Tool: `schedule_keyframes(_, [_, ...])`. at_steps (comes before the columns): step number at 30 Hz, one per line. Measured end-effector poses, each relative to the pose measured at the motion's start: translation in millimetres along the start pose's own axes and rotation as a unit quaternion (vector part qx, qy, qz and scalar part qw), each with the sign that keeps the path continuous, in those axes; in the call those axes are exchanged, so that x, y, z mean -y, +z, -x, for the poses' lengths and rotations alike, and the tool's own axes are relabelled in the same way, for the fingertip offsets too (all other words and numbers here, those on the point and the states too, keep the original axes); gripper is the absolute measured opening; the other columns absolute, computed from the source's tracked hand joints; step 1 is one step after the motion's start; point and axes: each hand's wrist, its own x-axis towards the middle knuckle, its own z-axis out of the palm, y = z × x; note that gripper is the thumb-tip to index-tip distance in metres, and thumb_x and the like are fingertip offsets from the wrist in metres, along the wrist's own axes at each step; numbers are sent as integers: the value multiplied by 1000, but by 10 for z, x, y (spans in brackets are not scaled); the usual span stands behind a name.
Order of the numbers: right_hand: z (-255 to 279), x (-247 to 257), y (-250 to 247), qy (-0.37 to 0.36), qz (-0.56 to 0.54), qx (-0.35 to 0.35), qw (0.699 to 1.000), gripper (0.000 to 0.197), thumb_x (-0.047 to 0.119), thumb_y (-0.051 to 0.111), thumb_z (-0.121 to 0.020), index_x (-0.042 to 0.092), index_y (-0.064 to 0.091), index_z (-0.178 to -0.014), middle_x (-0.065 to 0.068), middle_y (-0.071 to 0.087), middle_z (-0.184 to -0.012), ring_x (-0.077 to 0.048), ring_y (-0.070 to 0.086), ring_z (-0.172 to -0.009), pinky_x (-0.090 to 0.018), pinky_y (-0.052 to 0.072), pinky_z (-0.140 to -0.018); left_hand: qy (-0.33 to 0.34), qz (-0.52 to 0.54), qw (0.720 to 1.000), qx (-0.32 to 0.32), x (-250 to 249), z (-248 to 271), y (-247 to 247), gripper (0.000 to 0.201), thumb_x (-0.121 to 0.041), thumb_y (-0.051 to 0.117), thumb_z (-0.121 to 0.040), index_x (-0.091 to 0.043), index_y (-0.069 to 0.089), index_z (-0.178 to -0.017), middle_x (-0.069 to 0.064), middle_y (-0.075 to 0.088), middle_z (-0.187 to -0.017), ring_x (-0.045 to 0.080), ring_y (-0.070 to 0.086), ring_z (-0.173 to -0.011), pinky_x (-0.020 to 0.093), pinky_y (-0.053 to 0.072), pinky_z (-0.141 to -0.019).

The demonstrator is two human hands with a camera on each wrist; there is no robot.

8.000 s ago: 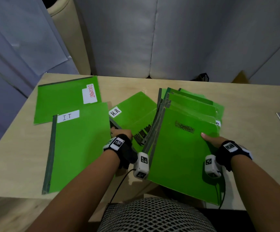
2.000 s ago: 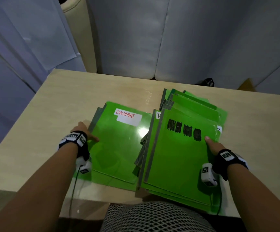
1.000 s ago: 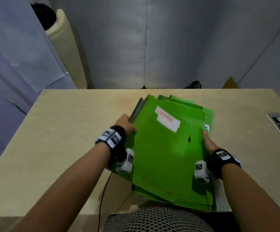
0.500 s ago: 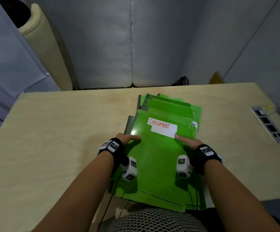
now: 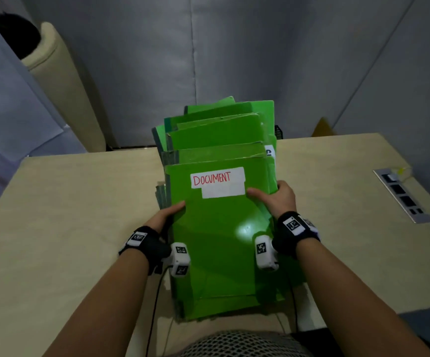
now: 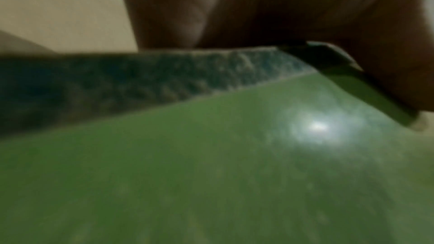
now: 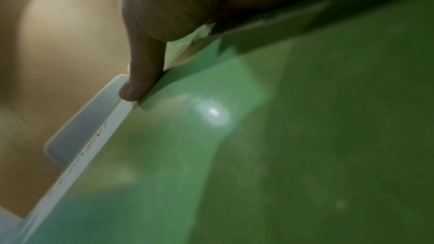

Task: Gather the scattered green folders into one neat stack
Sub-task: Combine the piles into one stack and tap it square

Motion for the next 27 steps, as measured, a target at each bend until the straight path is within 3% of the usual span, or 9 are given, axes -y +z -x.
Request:
schedule_keyframes(4, [121,247,64,-58,-6,0,998,72,52,86,-53,15,57,-107,-2,68,-103,-25,67,-95,-47,57,-84,35,1,999,-3,-136,130,3,31,-27,68,-81,-14,71,-109,14,76,-96,29,74,-77,40,56,-77])
schedule_keyframes(7, [170,469,96,-99,-32,9,995,47,34,82,-72,16,53,-104,5,63,-93,-23,66,-90,-42,59,-75,108,-16,993,-47,-354,219,13,64,-33,86,-57,-10,69,-113,20,73,-104,34,72,-86,52,55,-84])
schedule_keyframes(9, [196,635,95,-139,-47,16,989,46,31,78,-77,14,51,-109,6,63,-96,-23,66,-94,-45,59,-79,176,-18,982,-64,-532,221,-25,86,-34,94,-35,-6,68,-112,25,69,-109,38,70,-92,59,52,-84])
schedule_keyframes(13, [212,891,44,-198,-89,34,976,49,23,77,-79,18,46,-117,0,64,-107,-26,64,-105,-48,54,-90,300,-53,952,-38,-907,432,14,38,-10,82,-62,-8,69,-98,12,76,-88,30,72,-84,48,58,-80])
schedule_keyframes(15, [220,961,24,-219,-114,48,968,58,29,79,-75,14,48,-121,-2,64,-112,-25,62,-109,-47,53,-92,342,-75,936,-30,-1023,524,4,36,-5,79,-67,-9,67,-101,9,75,-91,28,70,-89,43,58,-81])
schedule_keyframes(17, [242,980,11,-246,-109,57,961,67,34,79,-75,8,48,-128,-5,64,-119,-18,63,-111,-40,54,-91,374,-94,923,-5,-1051,620,-4,48,-16,84,-54,-13,67,-99,6,75,-92,25,72,-88,40,59,-78])
schedule_keyframes(21, [252,861,5,-245,-129,101,956,50,0,66,-86,16,46,-129,11,62,-113,13,63,-93,-13,53,-77,359,-120,926,14,-957,677,-52,69,-29,93,-32,-19,69,-96,-2,77,-89,18,74,-85,39,60,-76])
schedule_keyframes(24, [334,700,19,-215,-152,125,957,53,1,68,-84,24,49,-128,13,65,-110,13,65,-87,-11,53,-69,350,-136,927,-14,-777,629,-106,75,-12,91,-44,-11,64,-113,12,71,-110,31,67,-103,56,52,-89])
schedule_keyframes(27, [452,638,41,-176,-177,150,957,60,19,79,-73,25,54,-127,10,69,-110,4,68,-90,-20,52,-73,335,-121,934,-3,-618,590,-158,101,-34,97,-28,-12,60,-120,13,68,-116,32,65,-109,52,54,-88])
